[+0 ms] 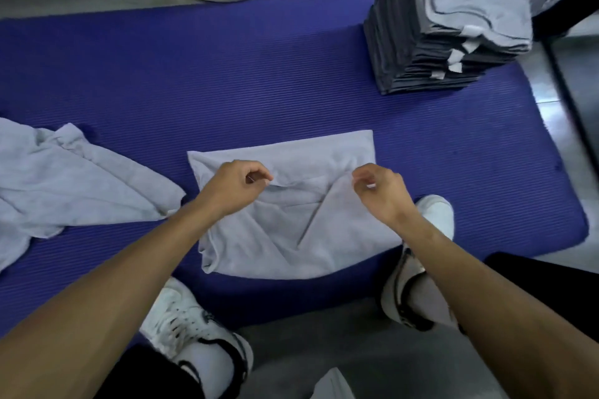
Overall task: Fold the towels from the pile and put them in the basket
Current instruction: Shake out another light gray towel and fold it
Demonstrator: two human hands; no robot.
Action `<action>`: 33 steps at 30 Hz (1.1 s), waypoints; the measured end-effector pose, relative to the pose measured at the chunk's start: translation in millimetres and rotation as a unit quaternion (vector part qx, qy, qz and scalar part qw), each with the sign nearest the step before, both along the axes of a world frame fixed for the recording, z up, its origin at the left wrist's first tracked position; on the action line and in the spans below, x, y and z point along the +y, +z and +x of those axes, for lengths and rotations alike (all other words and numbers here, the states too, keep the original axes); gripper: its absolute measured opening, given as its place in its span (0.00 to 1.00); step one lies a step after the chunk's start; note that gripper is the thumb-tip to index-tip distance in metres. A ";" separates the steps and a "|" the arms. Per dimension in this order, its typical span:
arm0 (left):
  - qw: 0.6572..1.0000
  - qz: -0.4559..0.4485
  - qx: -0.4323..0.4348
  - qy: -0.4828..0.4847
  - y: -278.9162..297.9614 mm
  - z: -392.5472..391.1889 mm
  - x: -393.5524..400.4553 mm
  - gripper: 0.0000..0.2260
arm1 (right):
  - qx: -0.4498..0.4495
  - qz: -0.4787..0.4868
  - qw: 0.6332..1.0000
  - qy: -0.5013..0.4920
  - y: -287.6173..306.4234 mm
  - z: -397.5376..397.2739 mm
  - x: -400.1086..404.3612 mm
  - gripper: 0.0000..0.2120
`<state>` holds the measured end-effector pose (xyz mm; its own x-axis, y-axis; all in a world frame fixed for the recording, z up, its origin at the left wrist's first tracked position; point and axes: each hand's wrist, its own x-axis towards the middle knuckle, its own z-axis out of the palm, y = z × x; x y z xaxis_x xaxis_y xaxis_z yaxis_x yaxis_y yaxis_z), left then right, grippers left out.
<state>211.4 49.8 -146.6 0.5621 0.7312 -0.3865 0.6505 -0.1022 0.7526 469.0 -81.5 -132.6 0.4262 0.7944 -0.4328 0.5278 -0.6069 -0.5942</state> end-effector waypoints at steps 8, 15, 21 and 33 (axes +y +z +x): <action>1.000 0.008 0.026 0.014 -26.3 101.0 -37.4 0.05 | 0.059 -0.046 0.995 -0.062 -28.2 68.8 -1.8 0.09; 0.999 0.005 0.044 -0.026 -38.9 163.7 -44.1 0.06 | 0.156 -0.017 0.985 -0.072 -65.9 87.3 1.7 0.14; 1.000 0.001 0.015 -0.015 -32.5 199.6 -48.2 0.05 | 0.255 0.062 0.961 -0.082 -62.8 97.7 -8.6 0.06; 0.995 -0.031 -0.091 0.014 13.5 191.7 -60.3 0.04 | 0.324 0.095 0.940 -0.052 -24.0 101.7 -15.5 0.05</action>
<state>403.1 -10.5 -133.1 0.6067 0.7252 -0.3255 0.5046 -0.0350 0.8626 570.8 -97.0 -156.6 0.2003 0.8524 -0.4831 -0.0387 -0.4858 -0.8732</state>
